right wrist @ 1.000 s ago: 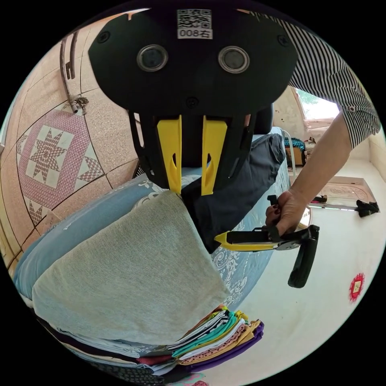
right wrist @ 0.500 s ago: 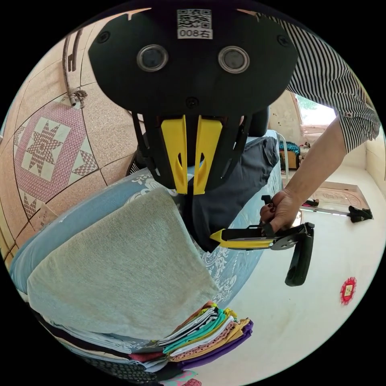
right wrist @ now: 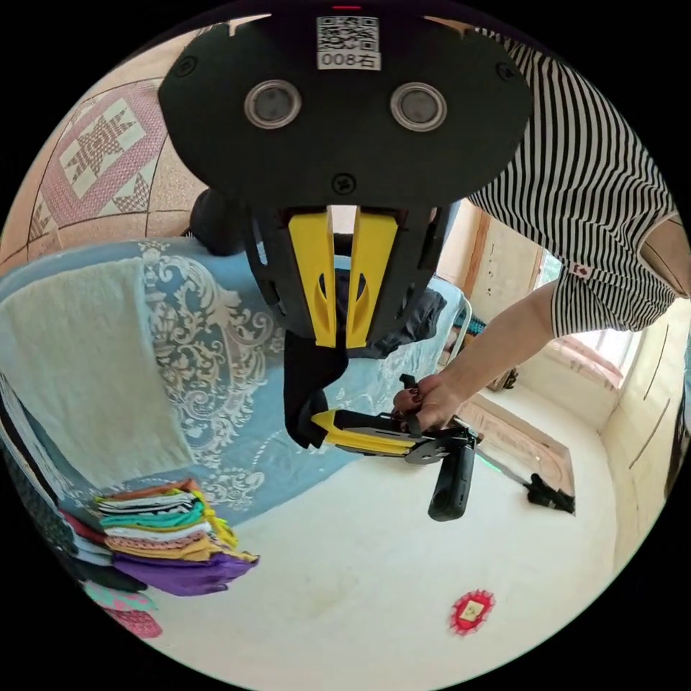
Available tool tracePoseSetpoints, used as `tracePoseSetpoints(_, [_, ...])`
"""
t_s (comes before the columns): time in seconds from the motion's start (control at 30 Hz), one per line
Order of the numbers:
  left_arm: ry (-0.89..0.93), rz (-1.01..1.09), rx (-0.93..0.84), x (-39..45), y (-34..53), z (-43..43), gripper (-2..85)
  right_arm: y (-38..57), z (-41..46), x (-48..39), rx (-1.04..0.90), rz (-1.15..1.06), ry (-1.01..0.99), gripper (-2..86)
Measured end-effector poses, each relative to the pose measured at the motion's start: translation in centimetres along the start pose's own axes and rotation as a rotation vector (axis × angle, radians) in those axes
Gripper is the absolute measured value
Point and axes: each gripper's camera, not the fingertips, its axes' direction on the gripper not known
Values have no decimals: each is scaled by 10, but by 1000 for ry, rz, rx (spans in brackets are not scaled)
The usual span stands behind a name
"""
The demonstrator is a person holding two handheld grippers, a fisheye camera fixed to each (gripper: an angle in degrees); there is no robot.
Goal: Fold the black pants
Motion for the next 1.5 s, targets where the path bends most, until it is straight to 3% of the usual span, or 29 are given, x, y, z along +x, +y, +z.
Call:
tracePoseSetpoints(0.3, [44, -212, 121, -32, 166, -39, 16, -47, 120, -108, -238, -228, -108, 26])
tracePoseSetpoints(0.73, [120, -704, 181, -78, 353, 18, 4, -87, 291, -162, -593, -242, -73, 29])
tracePoseSetpoints(0.87, [188, -686, 242, -58, 368, 30, 2, -94, 326, -175, -661, -232, -90, 28])
tracePoseSetpoints(1.03, [140, -689, 33, -37, 379, 77, 1, -108, 345, -190, -710, -221, -158, 19])
tracePoseSetpoints(1.13, [143, -741, 95, -33, 392, 76, 1, -122, 340, -205, -687, -258, -179, 10])
tracePoseSetpoints(1.3, [150, -737, 172, -11, 403, 74, 1, -170, 346, -207, -594, -264, -85, 2])
tracePoseSetpoints(1.43, [101, -752, 59, 7, 408, 98, 1, -197, 372, -218, -586, -315, -5, 1])
tracePoseSetpoints(1.5, [78, -747, 84, 13, 410, 101, 1, -205, 397, -232, -626, -401, 118, 1])
